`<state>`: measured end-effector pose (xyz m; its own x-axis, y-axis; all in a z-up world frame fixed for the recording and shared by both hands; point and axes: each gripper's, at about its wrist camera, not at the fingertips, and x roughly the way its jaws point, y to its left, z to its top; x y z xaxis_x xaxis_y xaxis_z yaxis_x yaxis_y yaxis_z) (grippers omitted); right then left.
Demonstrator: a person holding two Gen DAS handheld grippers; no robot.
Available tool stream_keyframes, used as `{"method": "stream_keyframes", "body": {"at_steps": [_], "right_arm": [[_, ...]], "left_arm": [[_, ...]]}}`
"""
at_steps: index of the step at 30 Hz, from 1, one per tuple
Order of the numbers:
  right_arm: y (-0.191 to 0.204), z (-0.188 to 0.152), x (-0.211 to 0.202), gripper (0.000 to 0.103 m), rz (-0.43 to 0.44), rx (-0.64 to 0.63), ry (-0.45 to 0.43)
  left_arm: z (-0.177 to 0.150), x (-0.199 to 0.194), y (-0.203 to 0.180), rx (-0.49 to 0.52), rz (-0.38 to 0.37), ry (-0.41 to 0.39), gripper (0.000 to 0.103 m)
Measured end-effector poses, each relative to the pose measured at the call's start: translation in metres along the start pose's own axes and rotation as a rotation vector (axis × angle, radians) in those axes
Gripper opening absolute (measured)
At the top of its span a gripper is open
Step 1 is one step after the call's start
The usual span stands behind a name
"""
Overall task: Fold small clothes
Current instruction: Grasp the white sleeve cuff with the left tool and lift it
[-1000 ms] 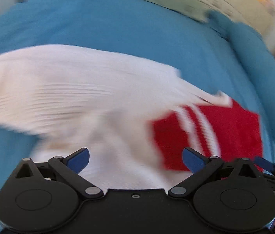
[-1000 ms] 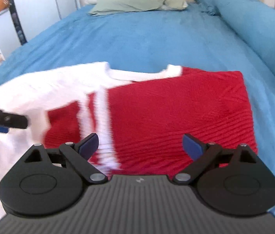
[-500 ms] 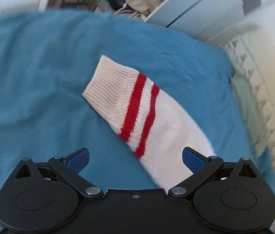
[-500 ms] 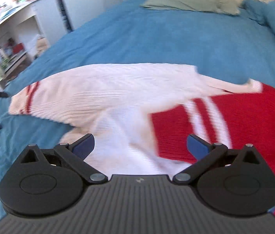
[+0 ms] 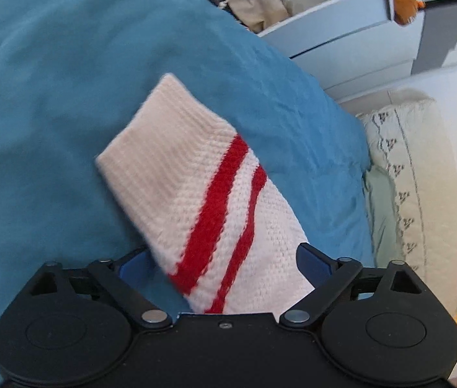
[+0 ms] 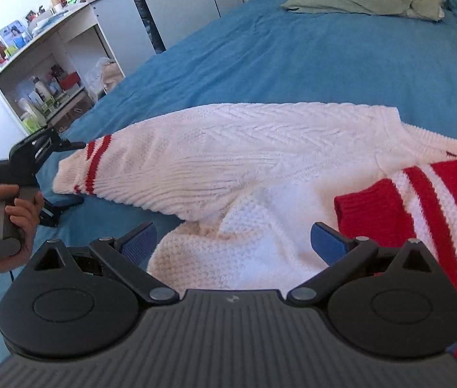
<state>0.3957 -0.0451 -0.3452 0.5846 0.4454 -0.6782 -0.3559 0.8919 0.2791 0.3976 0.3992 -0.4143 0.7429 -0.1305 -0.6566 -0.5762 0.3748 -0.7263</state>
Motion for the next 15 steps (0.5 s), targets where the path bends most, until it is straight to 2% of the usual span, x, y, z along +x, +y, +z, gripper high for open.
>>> {"method": "stream_keyframes", "body": {"at_steps": [2, 3, 4, 5, 9, 12, 14, 15], "right_arm": [[-0.002, 0.001, 0.002, 0.103, -0.010, 0.000, -0.002], [-0.004, 0.002, 0.003, 0.103, -0.011, 0.006, -0.003], [-0.006, 0.002, 0.004, 0.103, -0.009, 0.013, -0.003], [-0.007, 0.002, 0.005, 0.103, -0.007, 0.020, -0.003], [-0.010, 0.002, 0.002, 0.103, -0.035, 0.021, -0.008], [-0.015, 0.002, -0.002, 0.103, -0.094, 0.009, -0.026], [-0.024, 0.003, -0.005, 0.103, -0.194, -0.010, -0.064], [-0.031, 0.003, -0.007, 0.103, -0.277, -0.027, -0.098]], "left_arm": [[0.004, 0.005, -0.009, 0.047, 0.045, 0.003, 0.081], [0.005, 0.009, -0.012, 0.063, 0.069, 0.003, 0.065], [0.006, 0.010, -0.015, 0.084, 0.115, -0.002, 0.042], [0.007, 0.010, -0.016, 0.096, 0.150, -0.004, 0.034], [0.009, 0.006, -0.021, 0.149, 0.163, -0.010, 0.019], [0.004, -0.006, -0.043, 0.232, 0.151, -0.032, 0.018], [0.000, -0.014, -0.062, 0.283, 0.104, -0.056, 0.018], [-0.004, -0.018, -0.073, 0.314, 0.080, -0.068, 0.018]]}}
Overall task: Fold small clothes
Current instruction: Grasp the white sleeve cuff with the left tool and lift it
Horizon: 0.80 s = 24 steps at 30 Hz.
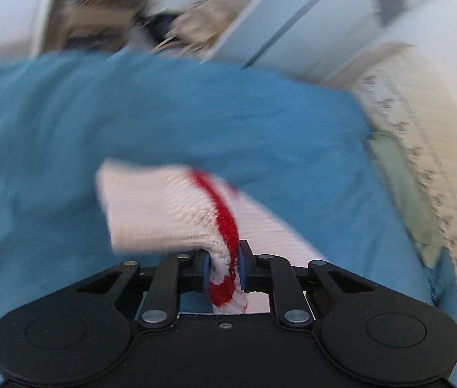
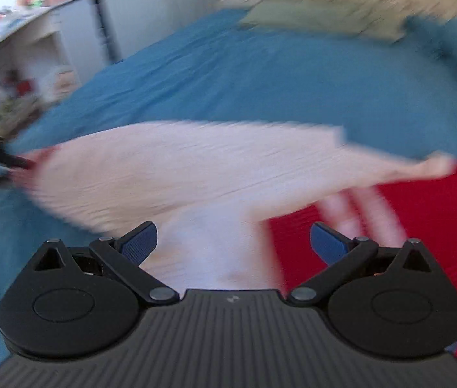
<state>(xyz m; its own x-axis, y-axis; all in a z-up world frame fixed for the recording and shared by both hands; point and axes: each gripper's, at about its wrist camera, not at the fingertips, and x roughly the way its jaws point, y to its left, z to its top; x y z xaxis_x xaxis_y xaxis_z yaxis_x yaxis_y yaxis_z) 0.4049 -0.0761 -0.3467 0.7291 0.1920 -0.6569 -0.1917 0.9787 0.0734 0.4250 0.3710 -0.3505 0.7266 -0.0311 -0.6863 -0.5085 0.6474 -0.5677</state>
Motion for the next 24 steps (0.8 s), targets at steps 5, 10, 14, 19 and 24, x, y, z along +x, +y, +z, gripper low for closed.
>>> {"method": "stream_keyframes", "body": {"at_steps": [5, 10, 14, 19, 24], "right_arm": [[-0.048, -0.006, 0.029, 0.103, -0.210, -0.026, 0.040], [-0.090, -0.008, 0.028, 0.103, -0.250, 0.075, 0.046], [-0.121, -0.008, -0.004, 0.103, -0.231, 0.202, -0.014], [-0.168, -0.014, -0.044, 0.103, -0.291, 0.264, -0.051], [-0.218, -0.034, -0.066, 0.103, -0.395, 0.277, -0.061]], "left_arm": [[-0.010, -0.028, -0.071, 0.177, -0.149, -0.067, 0.018], [-0.049, -0.037, -0.154, 0.330, -0.319, -0.049, 0.011], [-0.107, -0.042, -0.229, 0.467, -0.473, 0.016, 0.011], [-0.207, -0.031, -0.300, 0.641, -0.604, 0.191, 0.011], [-0.320, 0.003, -0.313, 0.815, -0.617, 0.368, 0.011]]}}
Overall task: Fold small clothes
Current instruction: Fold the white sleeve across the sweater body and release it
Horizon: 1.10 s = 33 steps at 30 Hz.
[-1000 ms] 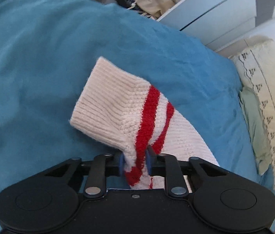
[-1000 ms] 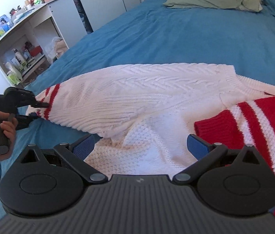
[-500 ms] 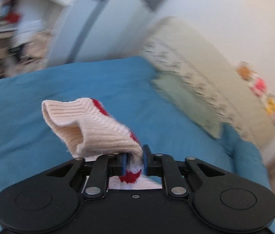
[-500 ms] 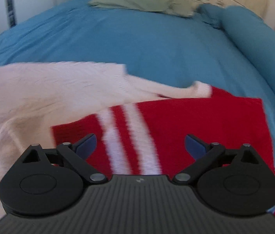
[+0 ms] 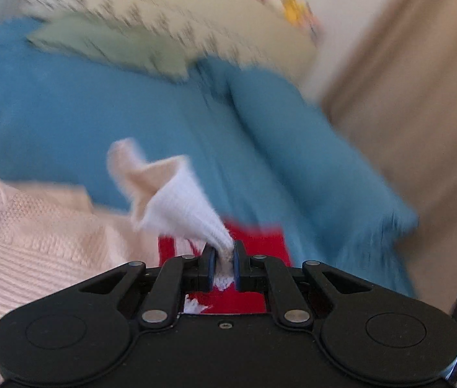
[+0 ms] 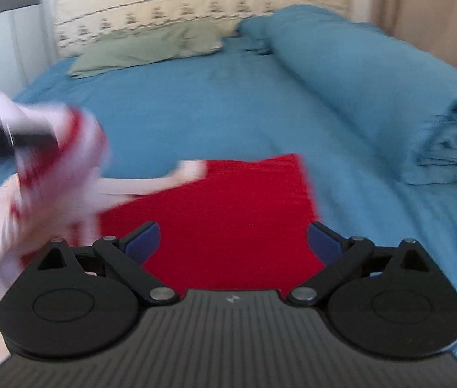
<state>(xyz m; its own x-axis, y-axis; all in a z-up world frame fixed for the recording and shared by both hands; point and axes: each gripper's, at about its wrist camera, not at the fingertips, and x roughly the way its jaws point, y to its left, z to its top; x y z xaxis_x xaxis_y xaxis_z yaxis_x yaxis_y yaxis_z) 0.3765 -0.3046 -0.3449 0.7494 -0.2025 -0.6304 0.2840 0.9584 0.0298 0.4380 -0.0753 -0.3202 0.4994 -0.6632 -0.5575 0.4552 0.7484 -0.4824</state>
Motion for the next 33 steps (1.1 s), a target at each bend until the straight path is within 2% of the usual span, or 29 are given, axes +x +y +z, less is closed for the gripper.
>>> {"method": "stream_keyframes", "body": {"at_steps": [3, 5, 7, 8, 10, 13, 15, 18, 22, 25, 29, 32, 33], "right_arm": [[-0.027, -0.014, 0.007, 0.103, -0.033, 0.002, 0.024], [-0.040, -0.021, 0.011, 0.103, -0.027, 0.013, 0.041], [-0.048, -0.025, 0.013, 0.103, -0.016, 0.017, 0.045], [-0.049, -0.026, 0.012, 0.103, -0.008, 0.020, 0.048], [-0.051, -0.023, 0.012, 0.103, 0.030, 0.041, 0.055], [-0.051, -0.013, 0.006, 0.103, 0.110, 0.087, 0.078], [-0.052, -0.005, 0.003, 0.103, 0.167, 0.133, 0.091], [-0.047, 0.006, 0.013, 0.103, 0.263, 0.190, 0.189], [-0.033, 0.010, 0.034, 0.103, 0.318, 0.258, 0.294], [-0.018, 0.006, 0.049, 0.103, 0.320, 0.312, 0.339], [-0.002, 0.000, 0.063, 0.103, 0.276, 0.332, 0.323], [0.001, 0.001, 0.080, 0.092, 0.253, 0.386, 0.329], [0.002, 0.003, 0.084, 0.075, 0.253, 0.401, 0.331]], "left_arm": [[-0.036, 0.042, -0.004, 0.069, 0.041, 0.117, 0.011], [-0.054, 0.058, -0.003, 0.099, 0.062, 0.181, 0.016], [-0.061, 0.057, -0.003, 0.095, 0.041, 0.184, 0.040], [-0.059, 0.053, -0.003, 0.093, 0.037, 0.178, 0.048], [-0.048, 0.037, -0.003, 0.111, 0.082, 0.151, 0.078], [-0.035, 0.001, -0.004, 0.152, 0.156, 0.085, 0.095], [-0.029, -0.027, 0.005, 0.158, 0.217, 0.054, 0.103], [-0.021, -0.046, 0.031, 0.144, 0.327, 0.045, 0.103], [-0.011, -0.039, 0.083, 0.097, 0.447, 0.103, 0.103], [-0.014, -0.025, 0.107, 0.083, 0.490, 0.136, 0.102], [-0.015, -0.030, 0.116, 0.044, 0.476, 0.105, 0.103], [-0.018, -0.026, 0.115, 0.056, 0.479, 0.109, 0.103], [-0.018, -0.024, 0.115, 0.063, 0.483, 0.114, 0.103]]}}
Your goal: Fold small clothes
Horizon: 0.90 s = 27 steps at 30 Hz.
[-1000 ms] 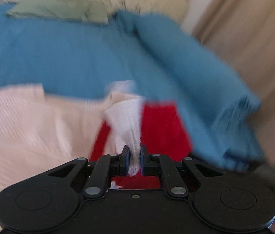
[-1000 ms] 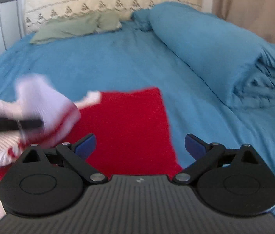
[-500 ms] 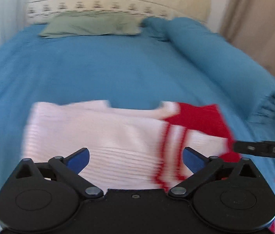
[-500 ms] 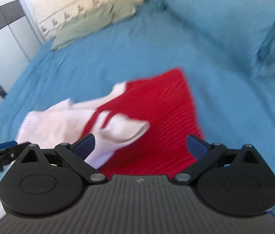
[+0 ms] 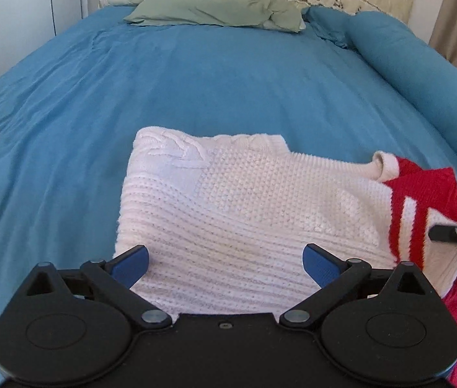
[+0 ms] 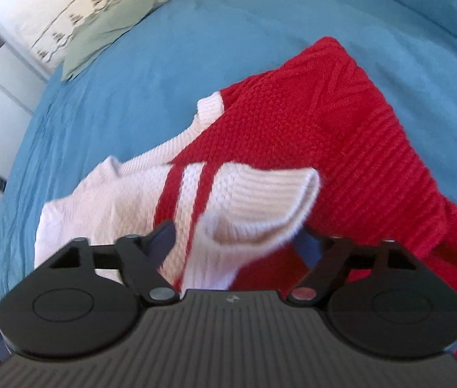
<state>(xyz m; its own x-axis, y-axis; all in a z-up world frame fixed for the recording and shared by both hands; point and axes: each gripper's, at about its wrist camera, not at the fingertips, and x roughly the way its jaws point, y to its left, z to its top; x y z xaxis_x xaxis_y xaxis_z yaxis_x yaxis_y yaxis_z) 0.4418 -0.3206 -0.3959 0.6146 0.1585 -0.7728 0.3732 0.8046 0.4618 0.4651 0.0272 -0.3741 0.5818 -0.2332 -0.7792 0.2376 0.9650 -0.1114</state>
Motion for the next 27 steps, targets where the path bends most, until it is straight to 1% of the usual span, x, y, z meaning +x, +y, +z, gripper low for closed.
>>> {"method": "stream_keyframes", "body": {"at_steps": [1, 2, 3, 8, 9, 11, 13, 15, 17, 19, 21, 22, 24, 25, 27], "right_arm": [[0.003, 0.004, 0.004, 0.050, 0.008, -0.002, 0.005], [0.007, 0.007, 0.006, 0.036, 0.019, -0.017, 0.012], [0.011, 0.011, 0.005, 0.033, 0.035, -0.039, 0.010], [0.036, 0.026, -0.025, 0.032, 0.119, -0.233, -0.156], [0.036, 0.027, -0.025, 0.032, 0.121, -0.259, -0.162], [0.030, 0.024, -0.017, 0.032, 0.092, -0.285, -0.142], [0.018, 0.015, -0.004, 0.032, 0.057, -0.291, -0.106], [0.008, 0.005, 0.006, 0.032, 0.044, -0.287, -0.069], [0.002, -0.006, 0.011, 0.033, 0.036, -0.310, -0.065], [-0.001, -0.012, 0.007, 0.039, 0.034, -0.324, -0.076], [0.001, -0.010, -0.004, 0.077, -0.007, -0.339, -0.081], [0.003, -0.008, -0.015, 0.081, -0.042, -0.355, -0.123], [0.009, -0.009, -0.039, 0.082, -0.075, -0.385, -0.200], [0.014, -0.011, -0.052, 0.082, -0.082, -0.409, -0.229], [0.025, -0.016, -0.070, 0.082, -0.057, -0.455, -0.270]], "left_arm": [[-0.001, 0.000, -0.001, 0.007, 0.003, 0.004, 0.103], [-0.001, 0.003, -0.001, 0.013, 0.004, 0.009, 0.103], [-0.001, 0.004, -0.001, 0.017, 0.004, 0.012, 0.103], [0.001, 0.011, 0.000, 0.026, 0.000, 0.019, 0.103], [0.000, 0.013, -0.001, 0.028, 0.003, 0.023, 0.103], [-0.001, 0.019, -0.002, 0.038, 0.008, 0.033, 0.103], [-0.003, 0.024, -0.003, 0.047, 0.014, 0.037, 0.103], [-0.003, 0.026, -0.005, 0.054, 0.018, 0.036, 0.103], [-0.003, 0.026, -0.005, 0.052, 0.018, 0.034, 0.103], [-0.002, 0.021, -0.004, 0.043, 0.014, 0.028, 0.103], [0.000, 0.009, -0.004, 0.034, 0.000, 0.003, 0.103], [0.001, 0.001, -0.005, 0.029, -0.013, -0.011, 0.103], [-0.001, -0.017, -0.010, 0.035, -0.033, -0.033, 0.103], [-0.002, -0.025, -0.013, 0.045, -0.032, -0.039, 0.103], [-0.009, -0.039, -0.020, 0.074, -0.028, -0.042, 0.103]]}}
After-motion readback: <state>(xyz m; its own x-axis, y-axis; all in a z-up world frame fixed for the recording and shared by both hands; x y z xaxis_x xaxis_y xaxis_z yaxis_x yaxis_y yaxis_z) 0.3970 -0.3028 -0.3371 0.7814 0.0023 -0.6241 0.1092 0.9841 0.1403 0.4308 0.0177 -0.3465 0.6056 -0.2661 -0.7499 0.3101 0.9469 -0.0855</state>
